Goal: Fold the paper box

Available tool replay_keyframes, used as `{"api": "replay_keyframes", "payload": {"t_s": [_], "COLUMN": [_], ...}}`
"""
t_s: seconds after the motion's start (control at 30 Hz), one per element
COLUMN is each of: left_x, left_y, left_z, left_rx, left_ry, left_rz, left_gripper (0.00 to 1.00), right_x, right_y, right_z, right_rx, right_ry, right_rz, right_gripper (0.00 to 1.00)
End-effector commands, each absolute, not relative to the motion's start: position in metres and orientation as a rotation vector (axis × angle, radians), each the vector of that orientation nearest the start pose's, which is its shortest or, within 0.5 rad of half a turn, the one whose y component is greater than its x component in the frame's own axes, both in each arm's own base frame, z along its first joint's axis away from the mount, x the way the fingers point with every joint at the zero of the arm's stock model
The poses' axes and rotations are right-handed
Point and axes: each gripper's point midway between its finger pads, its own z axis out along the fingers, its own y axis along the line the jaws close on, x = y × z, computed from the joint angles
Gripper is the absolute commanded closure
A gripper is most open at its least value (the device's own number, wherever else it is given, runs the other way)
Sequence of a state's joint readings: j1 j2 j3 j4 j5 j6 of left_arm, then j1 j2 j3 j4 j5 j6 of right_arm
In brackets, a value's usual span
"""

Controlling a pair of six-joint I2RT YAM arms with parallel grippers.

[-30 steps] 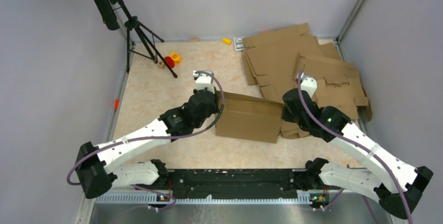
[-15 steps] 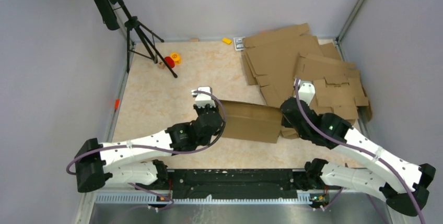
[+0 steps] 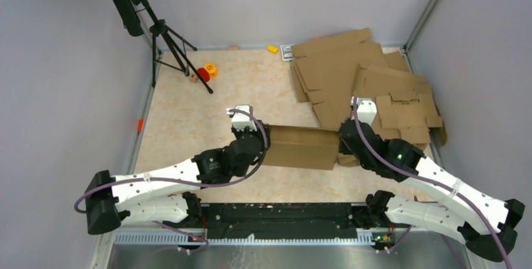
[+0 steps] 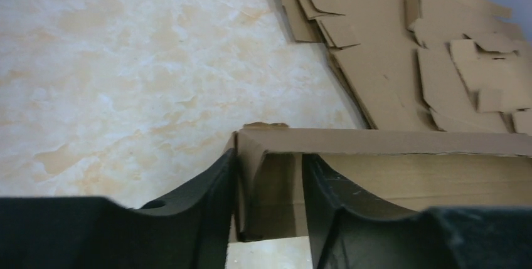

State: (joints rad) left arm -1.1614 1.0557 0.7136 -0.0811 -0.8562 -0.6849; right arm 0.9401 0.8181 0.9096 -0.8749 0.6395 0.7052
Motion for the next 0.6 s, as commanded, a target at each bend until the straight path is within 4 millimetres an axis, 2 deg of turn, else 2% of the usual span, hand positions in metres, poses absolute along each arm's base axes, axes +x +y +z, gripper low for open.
{"api": "replay_keyframes", "payload": {"t_s": [0.0, 0.17, 0.33, 0.4, 0.57], "left_x": [0.193, 0.170, 0.153, 0.154, 0.165], "left_y": [-0.252, -0.248, -0.235, -0.230, -0.219], "left_z": [0.167, 0.189, 0.214, 0.230, 0.267], "left_rx": [0.139, 0.203, 0.192, 0.159, 0.040], "left_ry": [2.092, 2.139, 2.160, 2.122, 2.034], "left_rz": [-0.464, -0.581, -0.662, -0.693, -0.792], "left_gripper": [0.48, 0.27, 0.21, 0.17, 0.16], "right_x": [0.199, 0.199, 0.199, 0.199, 0.197], "right_y": [0.142, 0.144, 0.147, 0.145, 0.142], "right_z": [0.220, 0.213, 0.211, 0.212, 0.212], "right_rx": [-0.015, -0.058, -0.075, -0.074, -0.084], "right_ry": [2.126, 2.105, 2.104, 2.101, 2.095], "right_rz": [0.252, 0.264, 0.276, 0.272, 0.272], "right_gripper": [1.00, 1.00, 1.00, 1.00, 1.00]}}
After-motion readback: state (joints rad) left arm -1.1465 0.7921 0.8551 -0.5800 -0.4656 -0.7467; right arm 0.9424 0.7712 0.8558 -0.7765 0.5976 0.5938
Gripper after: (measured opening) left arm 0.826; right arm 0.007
